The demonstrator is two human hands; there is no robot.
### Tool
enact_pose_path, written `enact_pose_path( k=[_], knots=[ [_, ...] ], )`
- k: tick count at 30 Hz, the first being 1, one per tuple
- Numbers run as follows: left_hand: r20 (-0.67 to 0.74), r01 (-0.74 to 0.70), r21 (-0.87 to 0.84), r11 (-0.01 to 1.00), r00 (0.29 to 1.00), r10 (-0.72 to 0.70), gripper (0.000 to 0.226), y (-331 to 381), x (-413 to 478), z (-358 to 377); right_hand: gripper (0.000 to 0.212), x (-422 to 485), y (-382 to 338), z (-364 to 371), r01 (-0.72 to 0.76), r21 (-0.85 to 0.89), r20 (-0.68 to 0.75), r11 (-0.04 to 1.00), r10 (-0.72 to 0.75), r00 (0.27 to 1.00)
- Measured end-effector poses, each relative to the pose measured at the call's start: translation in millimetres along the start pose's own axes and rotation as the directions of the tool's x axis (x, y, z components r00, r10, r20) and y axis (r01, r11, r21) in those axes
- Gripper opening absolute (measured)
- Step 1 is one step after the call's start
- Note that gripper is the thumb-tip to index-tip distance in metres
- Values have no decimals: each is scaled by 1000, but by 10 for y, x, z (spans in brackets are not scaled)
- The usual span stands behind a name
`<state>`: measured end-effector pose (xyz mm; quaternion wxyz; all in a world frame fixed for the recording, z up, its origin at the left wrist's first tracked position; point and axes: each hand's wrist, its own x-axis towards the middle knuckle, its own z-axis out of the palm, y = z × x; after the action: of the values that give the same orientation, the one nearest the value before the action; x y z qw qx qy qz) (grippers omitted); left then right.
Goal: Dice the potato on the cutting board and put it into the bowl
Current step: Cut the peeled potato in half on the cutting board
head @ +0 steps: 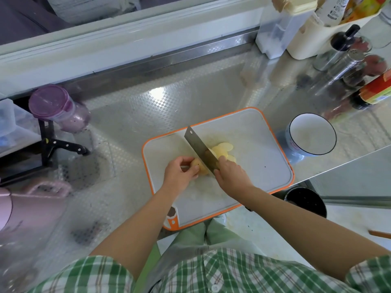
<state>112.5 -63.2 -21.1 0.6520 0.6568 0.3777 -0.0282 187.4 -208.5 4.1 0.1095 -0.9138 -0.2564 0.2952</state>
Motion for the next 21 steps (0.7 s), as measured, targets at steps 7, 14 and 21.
enact_pose_path(
  k=[7, 14, 21],
  knots=[
    [-47, -16, -14, 1000, 999, 15, 23, 38, 37, -71, 13, -10, -22, -37, -5, 8, -16, 1000, 5, 1000],
    [-51, -15, 36, 999, 999, 17, 21, 21, 34, 34, 19, -89, 25, -189, 61, 167, -148, 984, -36, 988],
    [-83, -48, 115, 992, 995, 58, 21, 15, 81, -37, 37, -82, 97, -358, 36, 204, -146, 978, -6, 989]
  ],
)
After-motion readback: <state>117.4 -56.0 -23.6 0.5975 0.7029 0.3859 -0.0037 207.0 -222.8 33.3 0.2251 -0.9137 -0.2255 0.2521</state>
